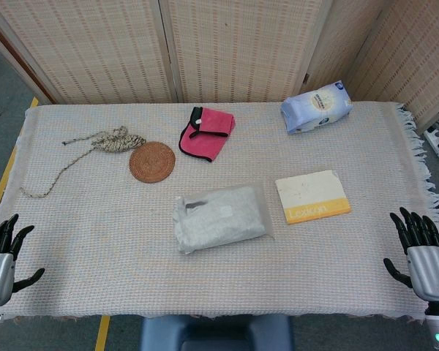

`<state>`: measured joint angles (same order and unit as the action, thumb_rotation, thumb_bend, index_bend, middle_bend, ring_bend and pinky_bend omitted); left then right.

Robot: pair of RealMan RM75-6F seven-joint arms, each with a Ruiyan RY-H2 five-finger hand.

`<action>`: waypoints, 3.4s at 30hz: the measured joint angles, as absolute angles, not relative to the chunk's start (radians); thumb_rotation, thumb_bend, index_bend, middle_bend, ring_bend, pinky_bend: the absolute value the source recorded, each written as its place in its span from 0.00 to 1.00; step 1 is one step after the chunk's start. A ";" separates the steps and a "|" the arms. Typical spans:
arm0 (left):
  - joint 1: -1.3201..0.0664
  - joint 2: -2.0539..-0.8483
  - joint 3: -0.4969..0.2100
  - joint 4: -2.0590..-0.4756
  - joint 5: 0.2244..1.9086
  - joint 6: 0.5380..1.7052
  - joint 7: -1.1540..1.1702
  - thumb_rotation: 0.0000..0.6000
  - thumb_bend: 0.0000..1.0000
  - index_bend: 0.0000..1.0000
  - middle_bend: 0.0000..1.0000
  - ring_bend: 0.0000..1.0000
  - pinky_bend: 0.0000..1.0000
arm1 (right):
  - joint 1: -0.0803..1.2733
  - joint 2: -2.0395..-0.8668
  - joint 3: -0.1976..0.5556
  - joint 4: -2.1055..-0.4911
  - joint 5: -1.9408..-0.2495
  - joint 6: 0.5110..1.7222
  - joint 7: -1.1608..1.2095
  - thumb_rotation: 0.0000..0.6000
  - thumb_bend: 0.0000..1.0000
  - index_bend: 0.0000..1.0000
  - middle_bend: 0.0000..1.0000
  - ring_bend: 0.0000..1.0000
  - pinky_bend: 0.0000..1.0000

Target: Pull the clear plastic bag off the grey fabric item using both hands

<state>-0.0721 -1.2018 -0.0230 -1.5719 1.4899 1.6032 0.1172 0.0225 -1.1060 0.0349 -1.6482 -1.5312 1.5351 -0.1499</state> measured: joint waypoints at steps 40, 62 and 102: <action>-0.393 -1.880 -0.021 -0.841 1.756 1.484 -0.320 1.00 0.38 0.49 0.07 0.00 0.00 | 0.052 -1.113 0.026 -1.649 -1.512 1.452 -0.168 1.00 0.22 0.00 0.00 0.00 0.00; -0.480 -2.047 -0.024 -0.671 1.719 1.482 -0.343 1.00 0.40 0.51 0.09 0.00 0.00 | 0.058 -1.100 0.031 -1.655 -1.483 1.434 -0.157 1.00 0.21 0.00 0.00 0.00 0.00; -0.543 -2.151 -0.003 -0.559 1.684 1.489 -0.402 1.00 0.55 0.77 0.17 0.00 0.00 | 0.056 -1.081 0.031 -1.665 -1.477 1.439 -0.137 1.00 0.22 0.00 0.00 0.00 0.00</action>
